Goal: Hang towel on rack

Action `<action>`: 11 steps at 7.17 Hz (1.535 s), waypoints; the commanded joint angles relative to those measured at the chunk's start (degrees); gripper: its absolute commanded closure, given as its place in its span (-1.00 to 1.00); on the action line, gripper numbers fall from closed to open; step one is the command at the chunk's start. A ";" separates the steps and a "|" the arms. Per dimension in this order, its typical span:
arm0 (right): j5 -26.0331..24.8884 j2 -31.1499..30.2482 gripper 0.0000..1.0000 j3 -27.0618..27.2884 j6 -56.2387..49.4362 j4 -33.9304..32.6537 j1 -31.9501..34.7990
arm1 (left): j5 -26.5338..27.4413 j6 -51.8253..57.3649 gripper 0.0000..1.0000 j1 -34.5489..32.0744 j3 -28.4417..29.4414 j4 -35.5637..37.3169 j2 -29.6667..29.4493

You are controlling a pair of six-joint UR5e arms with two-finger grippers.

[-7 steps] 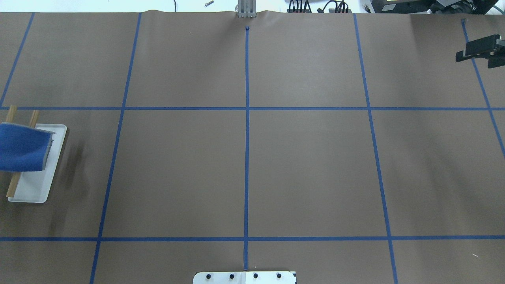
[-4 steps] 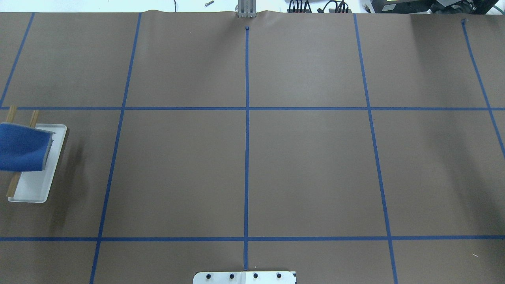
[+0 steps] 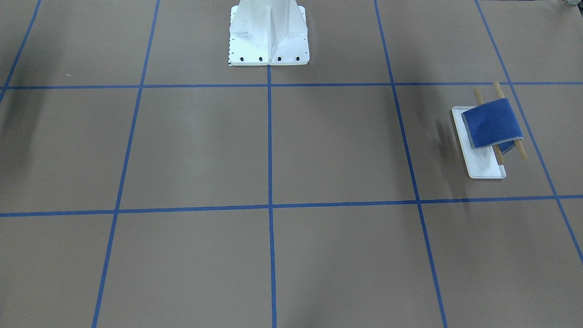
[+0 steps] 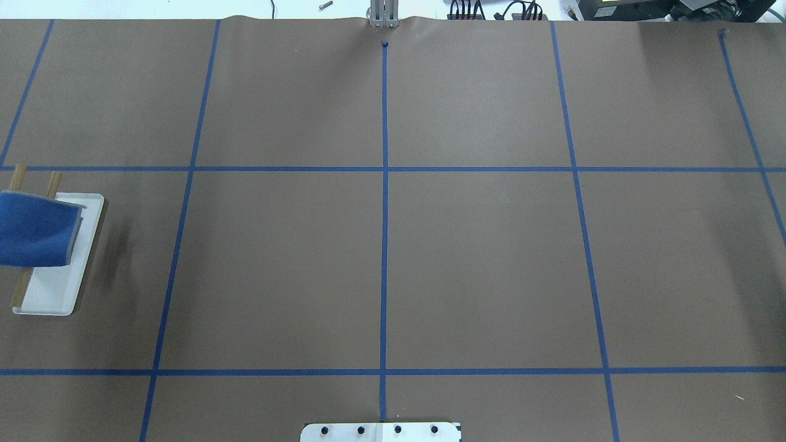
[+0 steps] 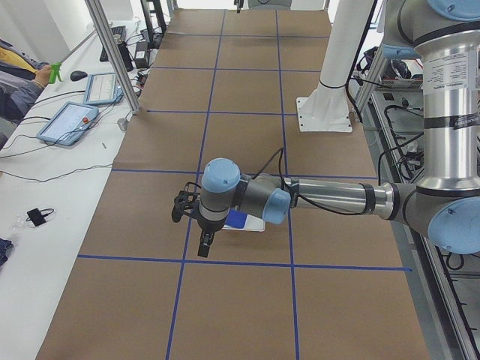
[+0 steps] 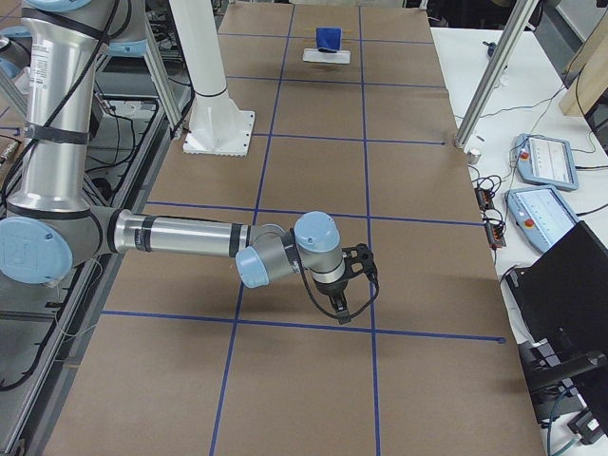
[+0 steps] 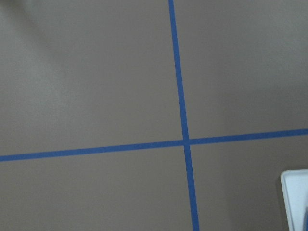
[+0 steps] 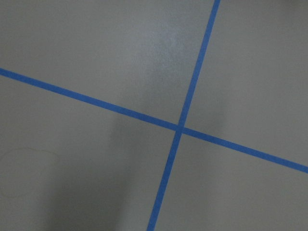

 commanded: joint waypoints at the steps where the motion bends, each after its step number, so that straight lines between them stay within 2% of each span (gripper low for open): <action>1: 3.85 1.17 -1.00 -0.30 -0.25 -3.26 0.08 | -0.17 7.71 -0.97 -0.51 -4.26 10.68 0.15; 3: 4.92 1.54 -1.00 0.31 -0.78 -5.13 -0.18 | -2.43 11.07 -0.97 -0.51 -3.82 14.16 0.24; 4: 7.28 2.32 -1.00 0.57 -0.78 -5.66 -0.71 | -6.63 10.99 -0.97 -0.51 -4.52 15.50 0.33; 5: 11.04 2.76 -1.00 0.75 -0.78 -8.53 -1.24 | -7.28 10.99 -0.97 -0.60 -4.52 15.34 0.33; 7: 10.65 4.00 -1.00 1.37 -2.00 -12.42 -2.29 | -7.38 10.47 -0.97 -0.77 -3.74 15.33 0.33; 9: 8.11 4.00 -1.00 1.72 -9.00 -15.49 -2.03 | -7.38 10.37 -0.97 -0.77 -2.59 15.07 0.24; 10: 7.05 4.17 -1.00 1.72 -13.48 -18.20 -1.51 | -7.20 9.59 -0.97 -0.77 -3.11 14.90 0.16; 11: 6.77 7.13 -1.00 2.15 -18.39 -24.58 -0.20 | -6.94 9.06 -0.97 -0.86 -3.64 14.81 0.16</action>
